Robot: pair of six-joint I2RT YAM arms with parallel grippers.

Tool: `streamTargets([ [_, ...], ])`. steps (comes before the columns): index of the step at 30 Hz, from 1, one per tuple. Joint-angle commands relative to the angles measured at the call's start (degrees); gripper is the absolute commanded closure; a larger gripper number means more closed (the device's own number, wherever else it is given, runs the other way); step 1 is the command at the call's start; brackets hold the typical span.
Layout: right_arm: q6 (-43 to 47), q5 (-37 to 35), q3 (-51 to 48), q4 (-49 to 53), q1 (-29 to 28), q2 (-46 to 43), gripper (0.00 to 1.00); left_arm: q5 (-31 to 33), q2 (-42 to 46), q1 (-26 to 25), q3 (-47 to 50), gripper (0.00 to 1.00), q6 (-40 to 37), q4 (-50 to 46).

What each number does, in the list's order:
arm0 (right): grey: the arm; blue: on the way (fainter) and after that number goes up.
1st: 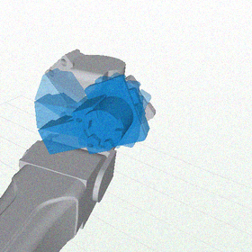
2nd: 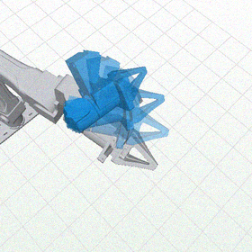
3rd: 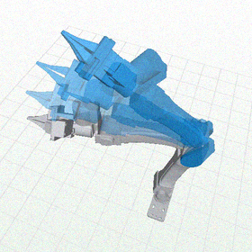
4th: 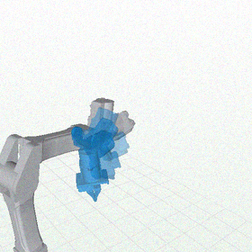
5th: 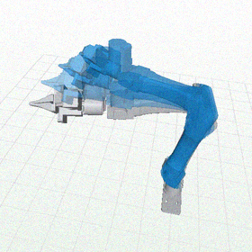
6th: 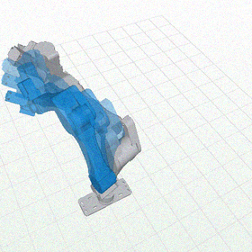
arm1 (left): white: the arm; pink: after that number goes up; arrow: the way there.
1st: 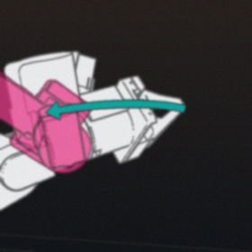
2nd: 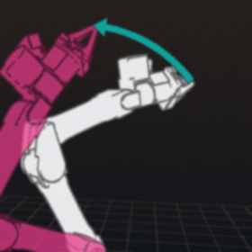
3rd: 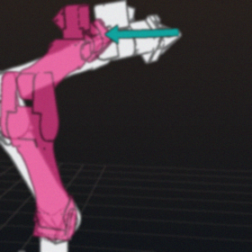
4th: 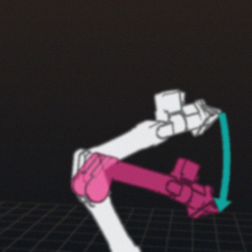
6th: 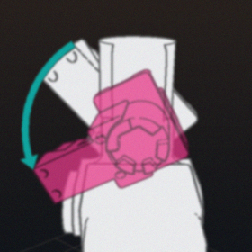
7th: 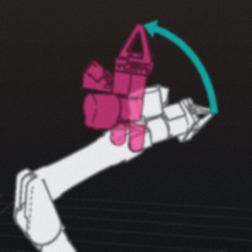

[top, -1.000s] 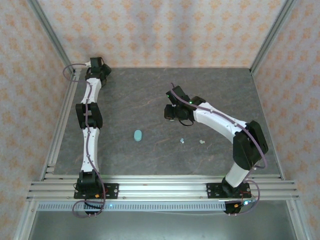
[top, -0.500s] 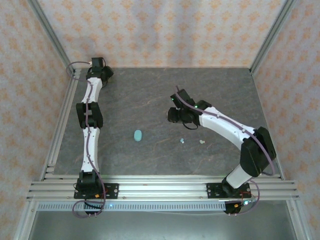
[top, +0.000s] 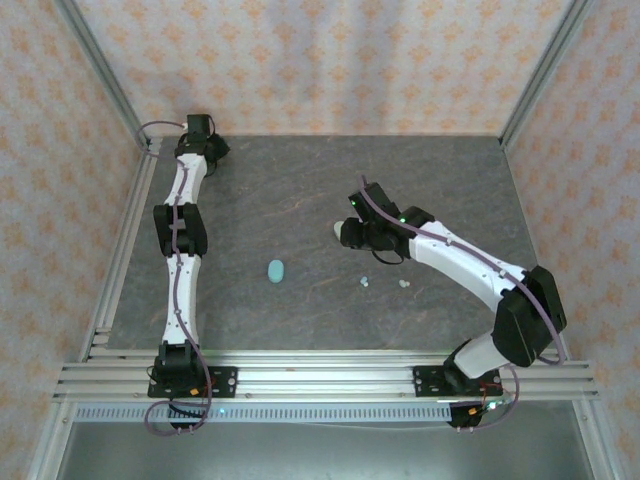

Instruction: Insert wireless bluetooth earbuds into charging case

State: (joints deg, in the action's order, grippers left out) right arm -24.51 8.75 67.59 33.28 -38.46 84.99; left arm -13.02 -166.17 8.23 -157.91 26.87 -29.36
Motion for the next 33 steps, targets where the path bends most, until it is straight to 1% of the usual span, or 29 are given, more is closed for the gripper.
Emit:
streamTargets([
  [1, -0.8, -0.8, -0.1, -0.3, 0.2, -0.6, 0.62, 1.8, 1.3, -0.4, 1.6, 0.75, -0.7, -7.1],
  [8, -0.8, 0.2, 1.9, -0.5, 0.2, 1.8, 0.62, 2.5, 0.5, 0.2, 0.8, 0.79, 1.2, -5.5],
  [12, -1.6, 0.8, 1.3, -0.5, 0.2, 1.6, 0.62, 2.1, 0.1, 0.5, 0.5, 0.86, 1.9, -5.3],
  [18, -2.5, 1.0, -0.5, -1.7, 0.2, 0.4, 0.62, 1.4, 1.1, 0.7, 1.2, 0.91, 0.1, -7.7],
  [24, -2.7, 0.4, -1.3, -1.0, 0.2, -2.9, 0.62, -1.0, 5.1, 0.7, 7.8, 1.0, -0.6, -6.8],
  [28, -3.6, -0.9, -3.8, -0.8, 0.2, -7.0, 0.62, -2.1, 9.7, 0.6, 14.2, 1.0, -1.1, -5.6],
  [33, -5.3, -1.2, -6.9, -1.3, 0.1, -11.8, 0.63, -2.7, 18.1, 0.4, 23.8, 1.0, -2.0, -3.1],
])
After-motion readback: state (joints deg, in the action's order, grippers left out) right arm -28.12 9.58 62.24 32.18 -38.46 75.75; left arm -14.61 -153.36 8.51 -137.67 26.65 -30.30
